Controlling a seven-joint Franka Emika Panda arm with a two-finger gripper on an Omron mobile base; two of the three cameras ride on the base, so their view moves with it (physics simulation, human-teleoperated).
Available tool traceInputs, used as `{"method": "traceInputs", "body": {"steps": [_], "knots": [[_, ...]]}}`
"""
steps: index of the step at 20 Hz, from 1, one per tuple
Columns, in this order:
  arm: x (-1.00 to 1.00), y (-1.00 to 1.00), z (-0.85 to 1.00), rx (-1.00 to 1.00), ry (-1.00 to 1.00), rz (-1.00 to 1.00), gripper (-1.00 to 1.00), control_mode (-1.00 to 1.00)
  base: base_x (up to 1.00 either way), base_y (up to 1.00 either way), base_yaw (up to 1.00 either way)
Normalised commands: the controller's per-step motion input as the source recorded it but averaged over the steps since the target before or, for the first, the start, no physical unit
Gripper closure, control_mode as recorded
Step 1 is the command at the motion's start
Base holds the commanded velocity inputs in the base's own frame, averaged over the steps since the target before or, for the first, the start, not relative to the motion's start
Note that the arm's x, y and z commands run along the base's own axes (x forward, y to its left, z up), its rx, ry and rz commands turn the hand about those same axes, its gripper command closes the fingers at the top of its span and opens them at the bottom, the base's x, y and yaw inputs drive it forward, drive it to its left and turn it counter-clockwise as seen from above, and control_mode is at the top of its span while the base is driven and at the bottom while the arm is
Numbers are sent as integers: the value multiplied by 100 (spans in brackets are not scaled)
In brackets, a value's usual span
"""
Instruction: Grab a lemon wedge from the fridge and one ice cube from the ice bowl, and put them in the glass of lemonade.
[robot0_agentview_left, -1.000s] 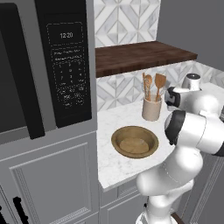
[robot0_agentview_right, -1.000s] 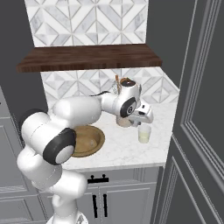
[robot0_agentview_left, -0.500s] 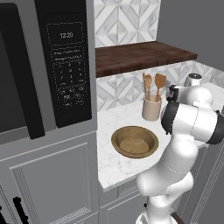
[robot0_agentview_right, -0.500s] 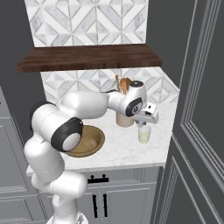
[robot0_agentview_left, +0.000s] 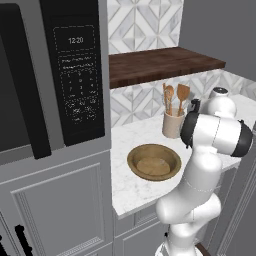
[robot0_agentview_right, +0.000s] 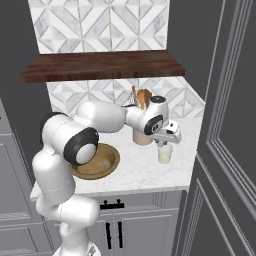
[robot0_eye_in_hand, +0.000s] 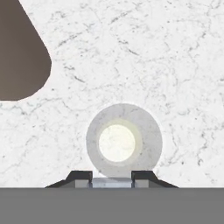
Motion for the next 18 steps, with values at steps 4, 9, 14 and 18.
{"method": "traceInputs", "body": {"steps": [4, 9, 14, 18], "knots": [[11, 0, -13, 0, 0, 2, 100, -100, 0, 0, 0], [3, 0, -1, 0, 0, 0, 100, -100, 0, 0, 0], [0, 0, 0, 0, -1, 0, 100, -100, 0, 0, 0], [12, -8, 0, 0, 0, 0, 100, -100, 0, 0, 0]]}}
